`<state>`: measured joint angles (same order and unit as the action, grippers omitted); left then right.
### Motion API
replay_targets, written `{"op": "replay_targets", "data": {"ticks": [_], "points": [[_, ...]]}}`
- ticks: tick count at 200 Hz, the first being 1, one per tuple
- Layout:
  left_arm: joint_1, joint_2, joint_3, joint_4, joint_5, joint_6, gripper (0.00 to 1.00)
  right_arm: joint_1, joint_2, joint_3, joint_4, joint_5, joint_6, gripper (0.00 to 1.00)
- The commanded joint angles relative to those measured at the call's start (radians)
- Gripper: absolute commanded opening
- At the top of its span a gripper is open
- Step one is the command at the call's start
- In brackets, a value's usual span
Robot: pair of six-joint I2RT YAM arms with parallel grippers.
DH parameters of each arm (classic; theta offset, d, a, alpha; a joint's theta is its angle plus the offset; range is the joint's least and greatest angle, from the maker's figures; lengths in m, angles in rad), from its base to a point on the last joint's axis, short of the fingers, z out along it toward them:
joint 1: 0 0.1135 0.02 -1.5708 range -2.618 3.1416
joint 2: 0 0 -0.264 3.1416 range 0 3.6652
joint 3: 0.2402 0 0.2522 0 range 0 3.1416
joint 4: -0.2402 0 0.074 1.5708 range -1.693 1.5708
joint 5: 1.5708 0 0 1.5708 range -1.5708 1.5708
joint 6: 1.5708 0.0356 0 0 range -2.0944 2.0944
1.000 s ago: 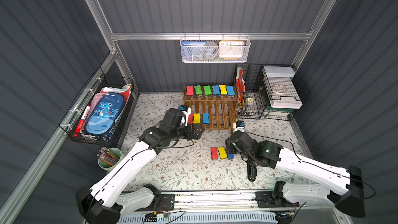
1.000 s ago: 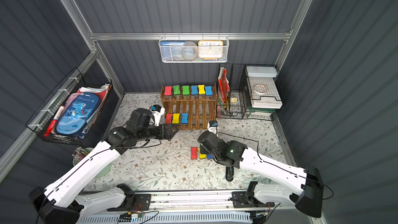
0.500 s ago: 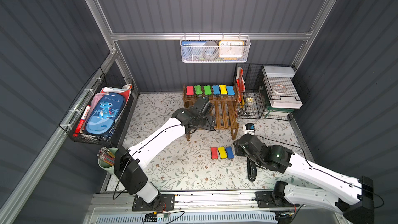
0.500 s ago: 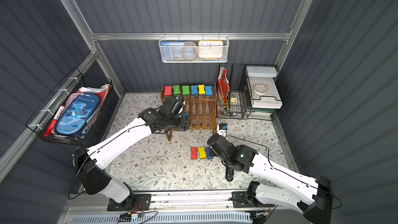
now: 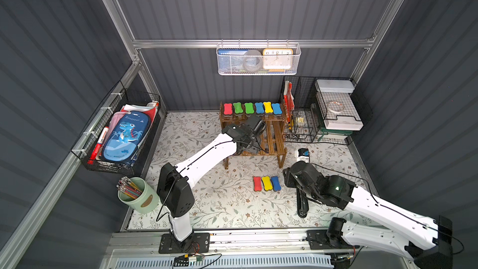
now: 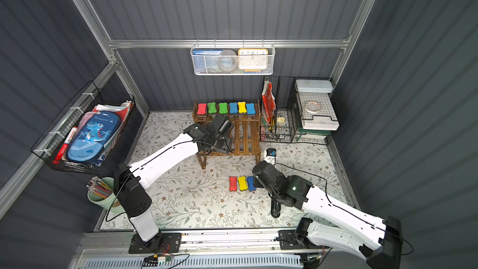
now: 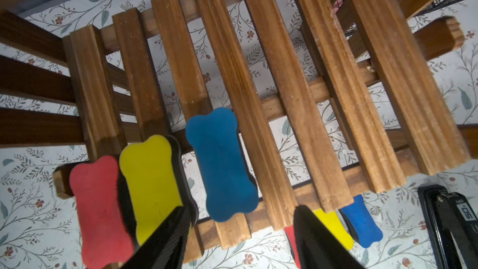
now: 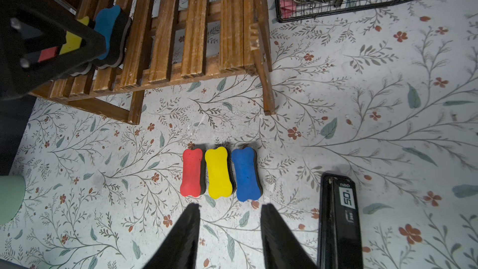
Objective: Remove the whiteboard erasers from the shelf
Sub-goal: Pick up the whiteboard eraser from the shelf.
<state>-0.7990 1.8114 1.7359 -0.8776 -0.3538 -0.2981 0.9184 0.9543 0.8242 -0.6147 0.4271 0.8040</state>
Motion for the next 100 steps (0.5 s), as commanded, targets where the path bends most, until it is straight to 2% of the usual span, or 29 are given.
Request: {"op": "replay_targets", "data": {"ticks": [1, 100], "points": [[-0.003, 0.032, 0.044, -0.040, -0.012, 0.025, 0.67, -0.007, -0.015, -0.017, -0.011, 0.005, 0.010, 0.43], [-0.003, 0.078, 0.077, -0.057, -0.051, -0.013, 0.62, -0.028, -0.043, -0.025, -0.016, -0.004, 0.004, 0.44]]}}
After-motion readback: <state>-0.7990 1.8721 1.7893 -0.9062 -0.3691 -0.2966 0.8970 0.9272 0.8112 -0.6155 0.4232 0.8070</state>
